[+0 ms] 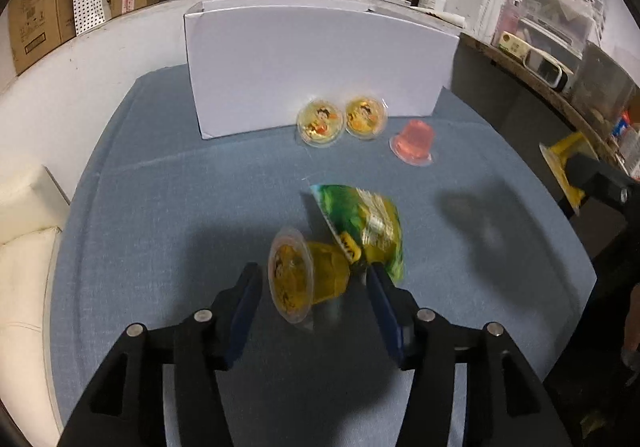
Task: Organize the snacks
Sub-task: 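Lift the cartoon jelly cup with the left tool, then carry both yellow jelly cups into the white box and open both tools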
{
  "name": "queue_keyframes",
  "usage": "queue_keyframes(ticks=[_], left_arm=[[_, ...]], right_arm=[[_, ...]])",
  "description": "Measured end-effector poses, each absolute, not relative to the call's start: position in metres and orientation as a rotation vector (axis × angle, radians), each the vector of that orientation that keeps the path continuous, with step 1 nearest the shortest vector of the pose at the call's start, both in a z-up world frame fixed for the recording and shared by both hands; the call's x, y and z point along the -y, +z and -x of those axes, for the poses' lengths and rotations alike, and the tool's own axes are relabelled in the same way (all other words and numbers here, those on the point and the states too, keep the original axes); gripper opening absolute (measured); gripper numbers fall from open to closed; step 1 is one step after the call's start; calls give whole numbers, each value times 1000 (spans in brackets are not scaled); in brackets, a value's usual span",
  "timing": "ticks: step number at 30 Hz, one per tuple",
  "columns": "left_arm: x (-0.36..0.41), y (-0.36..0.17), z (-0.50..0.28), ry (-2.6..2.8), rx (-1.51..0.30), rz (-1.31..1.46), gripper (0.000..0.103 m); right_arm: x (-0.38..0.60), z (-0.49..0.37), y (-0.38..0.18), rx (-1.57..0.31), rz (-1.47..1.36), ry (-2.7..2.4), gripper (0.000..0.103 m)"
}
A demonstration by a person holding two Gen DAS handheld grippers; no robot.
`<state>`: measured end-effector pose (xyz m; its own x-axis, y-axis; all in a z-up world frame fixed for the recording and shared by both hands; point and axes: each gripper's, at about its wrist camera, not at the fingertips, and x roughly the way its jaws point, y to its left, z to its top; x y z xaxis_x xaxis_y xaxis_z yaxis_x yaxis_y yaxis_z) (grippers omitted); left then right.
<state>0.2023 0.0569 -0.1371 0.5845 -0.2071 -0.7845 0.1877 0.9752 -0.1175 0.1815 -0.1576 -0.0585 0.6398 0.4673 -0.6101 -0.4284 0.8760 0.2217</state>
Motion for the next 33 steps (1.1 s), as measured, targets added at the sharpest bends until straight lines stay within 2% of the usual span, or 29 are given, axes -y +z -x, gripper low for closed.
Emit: queue_keyframes(ticks=[7,10,16,22,29,33], left_arm=[[-60,-144,-199,-226,-922,38,59],[-60,-143,-203,-243,-917,46,50],[-58,-131,-198,-246,-869,47,49],[-65,-101,-180,-249,-803,57,49],[-62,-42,-155,-253,-685,41,50],[-60,-16,-163,-243,-638,38,50]], right_arm=[[157,-180,-60,-716,-59,514,39],[158,-181,-61,-720,-61,510,39],[160,-178,-60,-717,-67,508,39],[155,-177,-55,-708,-68,525,39],[143,-174,-35,-665,-64,562,39],[140,-183,-19,-636,-59,570,39]])
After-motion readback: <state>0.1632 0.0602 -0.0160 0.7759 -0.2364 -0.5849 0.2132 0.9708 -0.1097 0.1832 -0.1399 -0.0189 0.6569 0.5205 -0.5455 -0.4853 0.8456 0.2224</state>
